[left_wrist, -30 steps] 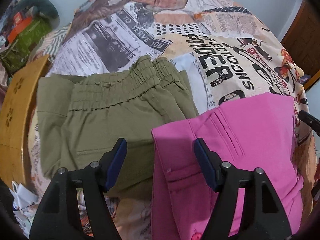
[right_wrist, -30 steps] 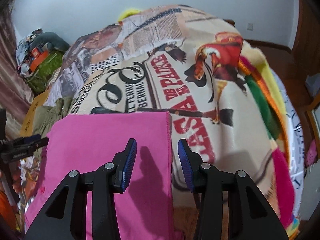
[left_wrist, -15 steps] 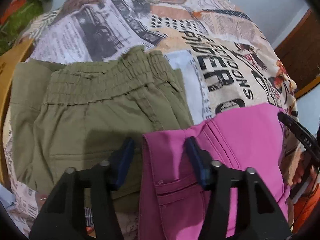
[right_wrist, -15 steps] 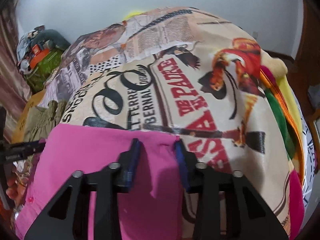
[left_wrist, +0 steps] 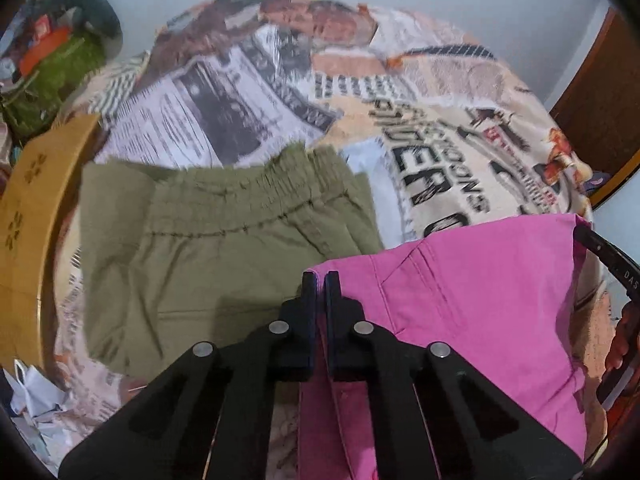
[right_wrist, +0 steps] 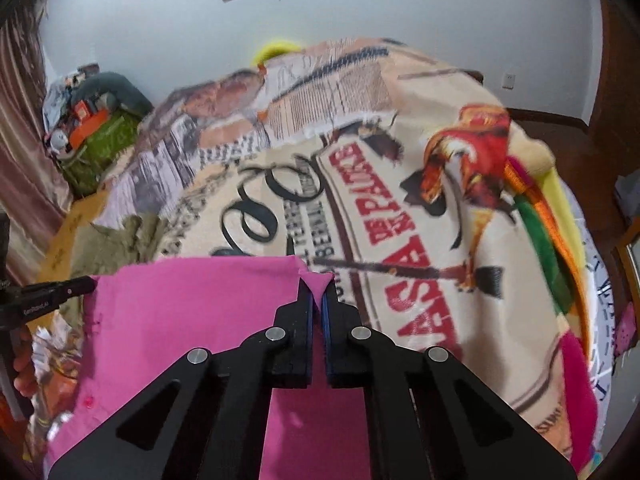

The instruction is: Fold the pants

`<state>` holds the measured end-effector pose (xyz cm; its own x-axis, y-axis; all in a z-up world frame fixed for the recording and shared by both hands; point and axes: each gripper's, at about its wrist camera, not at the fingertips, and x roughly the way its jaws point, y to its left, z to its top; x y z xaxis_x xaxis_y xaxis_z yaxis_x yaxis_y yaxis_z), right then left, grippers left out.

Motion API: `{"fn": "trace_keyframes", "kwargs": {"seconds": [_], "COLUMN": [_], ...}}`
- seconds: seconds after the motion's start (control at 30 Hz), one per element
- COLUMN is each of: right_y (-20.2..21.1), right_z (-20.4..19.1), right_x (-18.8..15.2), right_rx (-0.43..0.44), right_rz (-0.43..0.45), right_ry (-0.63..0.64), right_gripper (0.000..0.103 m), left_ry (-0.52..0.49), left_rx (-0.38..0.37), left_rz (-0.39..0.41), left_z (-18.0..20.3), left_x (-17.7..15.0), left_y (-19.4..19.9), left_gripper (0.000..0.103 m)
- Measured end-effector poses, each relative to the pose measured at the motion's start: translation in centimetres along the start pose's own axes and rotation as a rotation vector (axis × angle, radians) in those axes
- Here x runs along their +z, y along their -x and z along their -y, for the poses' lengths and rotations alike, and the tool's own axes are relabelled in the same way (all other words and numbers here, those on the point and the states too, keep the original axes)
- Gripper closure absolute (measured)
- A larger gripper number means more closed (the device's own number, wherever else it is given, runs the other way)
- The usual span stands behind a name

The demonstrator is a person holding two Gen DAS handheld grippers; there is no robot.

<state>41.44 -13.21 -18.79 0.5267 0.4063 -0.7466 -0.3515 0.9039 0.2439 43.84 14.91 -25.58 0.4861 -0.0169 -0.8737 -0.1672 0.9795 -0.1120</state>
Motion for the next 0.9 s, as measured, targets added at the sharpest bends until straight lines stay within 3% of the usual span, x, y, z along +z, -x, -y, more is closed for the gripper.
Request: {"fn": "trace_keyframes", "kwargs": {"seconds": [0.43, 0.9], "right_y": [9.6, 16.0], "right_z": [-2.2, -3.8], "right_x": [2.8, -3.6], "right_rx": [0.041, 0.098], "right_rz": [0.185, 0.157], "right_ry": [0.0, 0.024], "right_gripper": [0.1, 0.1], "left_ry": [-0.079, -0.15], "left_rx": [0.012, 0.048], "left_rz": [0.183, 0.193], "left_z": [2.3, 2.7], "left_x": [0.3, -6.5], "left_y": [10.5, 15.4], "left_gripper": [0.1, 0.1]}}
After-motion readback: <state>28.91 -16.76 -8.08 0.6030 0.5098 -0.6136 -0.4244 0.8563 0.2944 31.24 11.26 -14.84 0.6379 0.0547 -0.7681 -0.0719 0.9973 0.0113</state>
